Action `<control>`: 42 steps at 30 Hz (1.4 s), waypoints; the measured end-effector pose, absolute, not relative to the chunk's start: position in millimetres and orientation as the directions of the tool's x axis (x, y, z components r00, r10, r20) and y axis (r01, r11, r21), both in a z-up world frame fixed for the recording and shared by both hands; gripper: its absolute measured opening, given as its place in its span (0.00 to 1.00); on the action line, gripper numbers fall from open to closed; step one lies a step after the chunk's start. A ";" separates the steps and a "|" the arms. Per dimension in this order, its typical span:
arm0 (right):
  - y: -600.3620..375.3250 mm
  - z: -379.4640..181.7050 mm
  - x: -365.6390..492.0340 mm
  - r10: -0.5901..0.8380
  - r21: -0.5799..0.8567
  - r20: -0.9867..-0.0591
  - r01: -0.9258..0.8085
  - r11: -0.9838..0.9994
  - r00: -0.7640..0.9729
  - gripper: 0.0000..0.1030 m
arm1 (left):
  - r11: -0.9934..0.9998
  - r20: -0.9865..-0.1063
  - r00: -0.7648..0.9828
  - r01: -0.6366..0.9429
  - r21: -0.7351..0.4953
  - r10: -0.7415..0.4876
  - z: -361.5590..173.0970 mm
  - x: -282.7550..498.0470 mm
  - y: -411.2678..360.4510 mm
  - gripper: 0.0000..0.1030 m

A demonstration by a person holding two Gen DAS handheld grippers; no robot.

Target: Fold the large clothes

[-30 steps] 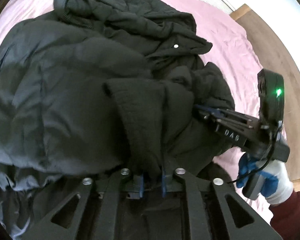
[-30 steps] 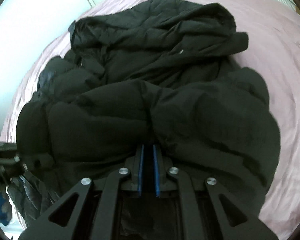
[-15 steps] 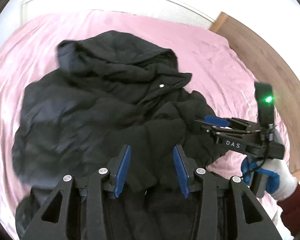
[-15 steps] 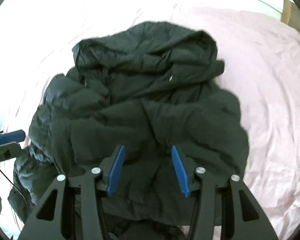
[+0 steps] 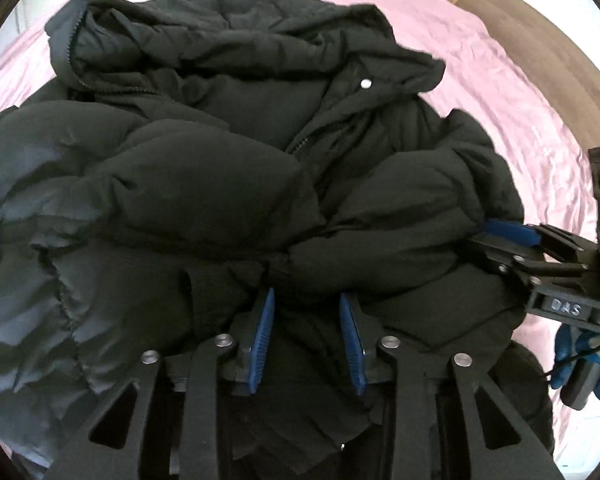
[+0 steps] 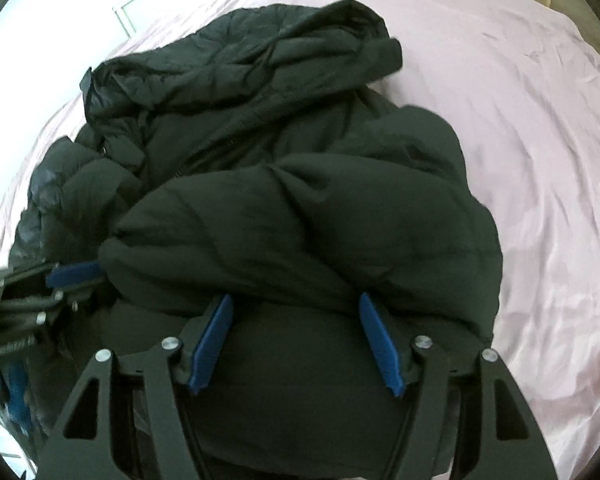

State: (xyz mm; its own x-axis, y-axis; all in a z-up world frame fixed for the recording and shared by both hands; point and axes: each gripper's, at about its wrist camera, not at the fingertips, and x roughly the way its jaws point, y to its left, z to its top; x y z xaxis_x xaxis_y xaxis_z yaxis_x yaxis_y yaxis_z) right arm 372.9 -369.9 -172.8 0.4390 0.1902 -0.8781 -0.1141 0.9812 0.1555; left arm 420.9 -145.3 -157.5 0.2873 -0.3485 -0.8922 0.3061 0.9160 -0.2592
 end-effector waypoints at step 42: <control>-349.0 -116.1 322.1 0.112 0.099 -0.861 -0.052 0.994 0.496 0.84 | 0.923 -0.850 0.441 0.366 -0.123 -0.288 -111.4 374.8 -147.2 0.51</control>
State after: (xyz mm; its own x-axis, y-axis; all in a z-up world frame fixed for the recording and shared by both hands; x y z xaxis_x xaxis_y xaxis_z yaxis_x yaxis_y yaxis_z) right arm 322.1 -349.0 -116.1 0.4960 0.1123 -0.8610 -0.0524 0.9937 0.0994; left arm 374.8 -147.2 -111.4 0.4408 -0.2877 -0.8502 0.3657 0.9226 -0.1226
